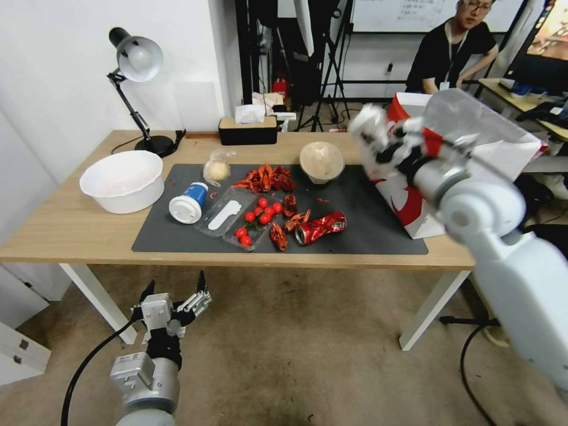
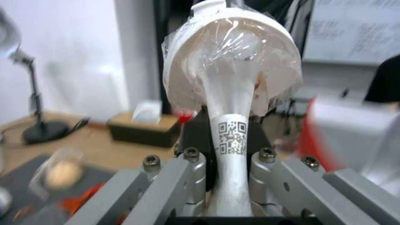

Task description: Pick up the trash from the table and place it into the takeout bag.

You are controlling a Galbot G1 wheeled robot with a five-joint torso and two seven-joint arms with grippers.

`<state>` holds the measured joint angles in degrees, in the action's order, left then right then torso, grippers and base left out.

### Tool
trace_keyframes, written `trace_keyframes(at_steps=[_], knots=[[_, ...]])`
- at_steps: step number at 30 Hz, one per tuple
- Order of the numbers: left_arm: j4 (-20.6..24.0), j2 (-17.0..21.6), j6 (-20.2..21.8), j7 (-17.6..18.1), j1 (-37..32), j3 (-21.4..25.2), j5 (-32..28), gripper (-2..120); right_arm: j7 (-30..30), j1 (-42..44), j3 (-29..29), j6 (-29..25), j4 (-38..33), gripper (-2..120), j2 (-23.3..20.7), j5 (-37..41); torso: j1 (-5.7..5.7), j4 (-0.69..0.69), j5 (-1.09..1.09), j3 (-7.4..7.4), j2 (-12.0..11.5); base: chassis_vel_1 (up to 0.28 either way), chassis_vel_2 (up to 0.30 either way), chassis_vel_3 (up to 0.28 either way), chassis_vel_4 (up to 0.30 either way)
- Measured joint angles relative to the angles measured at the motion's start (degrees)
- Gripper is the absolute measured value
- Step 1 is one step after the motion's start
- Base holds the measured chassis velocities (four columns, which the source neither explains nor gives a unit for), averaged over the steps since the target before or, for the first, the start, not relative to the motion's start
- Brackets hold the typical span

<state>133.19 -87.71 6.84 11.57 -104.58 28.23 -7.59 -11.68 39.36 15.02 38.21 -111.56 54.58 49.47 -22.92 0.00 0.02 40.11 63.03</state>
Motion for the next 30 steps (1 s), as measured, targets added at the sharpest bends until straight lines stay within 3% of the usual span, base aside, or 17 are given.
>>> trace_keyframes(at_steps=[12,17,18,19,22,28,30], knots=[[0.1,-0.4,-0.5,0.1,-0.4,-0.2,0.2,100,0.0,-4.1,3.6,-3.3,-3.2,6,-4.6,2.3,0.01,0.0,-0.02,0.0,0.0,0.0,0.0,0.0,0.0],[0.0,-0.8,-1.7,0.1,-0.5,-0.1,0.4,100,-1.6,-8.7,5.7,-4.1,-0.5,6,-8.1,4.2,0.01,0.0,-0.02,0.0,0.0,0.0,0.0,0.0,0.0],[0.3,-0.9,-1.7,0.0,-0.8,0.0,0.4,100,-2.1,-11.3,6.9,-4.6,5.0,14,-10.0,4.5,0.0,0.0,-0.01,0.0,0.0,0.0,0.0,0.0,0.0],[0.3,-0.9,-1.7,0.0,-0.8,0.0,0.4,100,-2.1,-11.3,6.9,-4.6,5.0,14,-10.0,4.5,0.0,0.0,-0.01,0.0,0.0,0.0,0.0,0.0,0.0],[0.3,-1.0,-1.8,0.1,-0.9,0.1,0.4,100,-1.5,-11.5,7.4,-6.0,9.2,29,-10.9,3.6,0.0,0.0,-0.02,0.0,0.0,0.0,0.0,0.0,0.0],[0.5,-1.0,-1.8,0.5,-0.8,0.2,0.3,100,-2.3,-10.0,7.6,-4.3,10.0,47,-10.9,1.4,0.0,0.0,-0.02,0.0,0.0,0.0,0.0,0.0,0.0],[0.5,-1.1,-1.9,0.6,-0.8,0.4,0.3,100,-4.0,-9.3,7.6,-1.9,10.1,58,-10.7,0.9,0.0,-0.01,-0.02,0.0,0.0,0.0,0.0,0.0,0.0]])
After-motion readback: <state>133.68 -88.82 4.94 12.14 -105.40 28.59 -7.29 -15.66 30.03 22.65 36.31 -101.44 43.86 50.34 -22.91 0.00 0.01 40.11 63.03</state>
